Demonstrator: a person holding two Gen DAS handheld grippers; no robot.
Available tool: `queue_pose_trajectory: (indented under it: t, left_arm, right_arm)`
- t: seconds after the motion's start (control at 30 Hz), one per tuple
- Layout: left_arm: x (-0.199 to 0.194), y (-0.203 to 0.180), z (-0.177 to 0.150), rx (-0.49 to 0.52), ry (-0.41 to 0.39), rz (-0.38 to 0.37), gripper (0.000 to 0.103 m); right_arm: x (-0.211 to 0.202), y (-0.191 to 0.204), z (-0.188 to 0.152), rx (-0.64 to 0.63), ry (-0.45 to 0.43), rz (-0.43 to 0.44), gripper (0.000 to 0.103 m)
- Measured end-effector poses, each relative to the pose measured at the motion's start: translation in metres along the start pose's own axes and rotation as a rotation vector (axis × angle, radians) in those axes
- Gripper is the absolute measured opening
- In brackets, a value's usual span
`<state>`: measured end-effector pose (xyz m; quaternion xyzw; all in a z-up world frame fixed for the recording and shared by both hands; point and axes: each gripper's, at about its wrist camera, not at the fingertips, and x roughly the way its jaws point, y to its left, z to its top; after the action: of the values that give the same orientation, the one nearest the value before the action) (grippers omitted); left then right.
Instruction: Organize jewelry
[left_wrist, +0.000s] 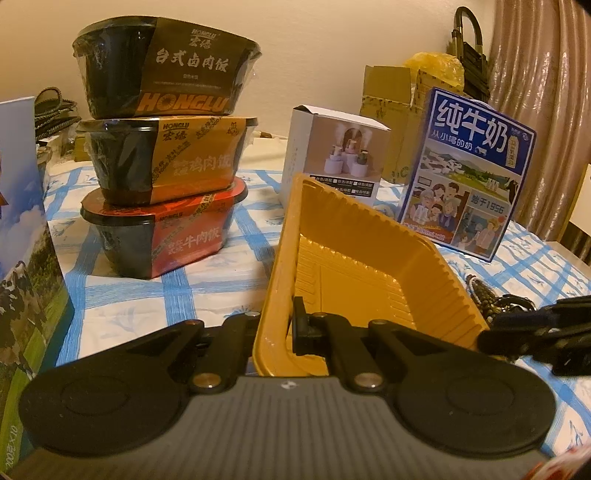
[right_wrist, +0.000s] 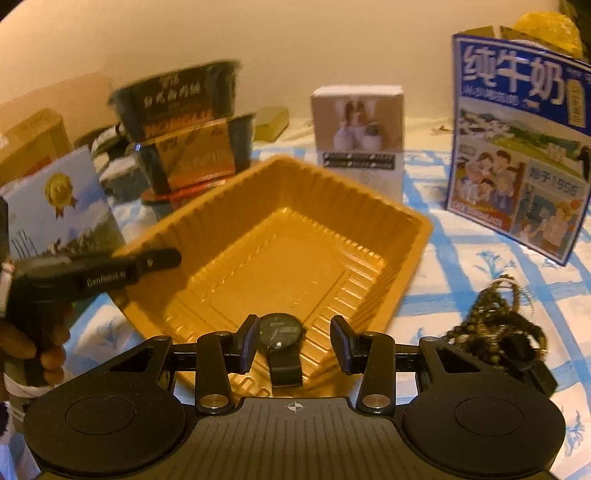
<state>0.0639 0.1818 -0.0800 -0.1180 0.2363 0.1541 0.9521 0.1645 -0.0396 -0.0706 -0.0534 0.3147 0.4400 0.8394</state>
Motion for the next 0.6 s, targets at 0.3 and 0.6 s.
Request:
queue_pose_trajectory:
  t: [0.3,0.6]
  left_arm:
    - [-0.001,-0.001,0.0,0.008,-0.001,0.004,0.004]
    - [0.0,-0.001,0.0,0.014,0.001,0.008,0.004]
  right_arm:
    - [-0.027,-0.068,-0.015,0.085,0.046,-0.18,0.043]
    - [-0.033,-0.117,-0.001,0.083,0.035,-0.296,0.043]
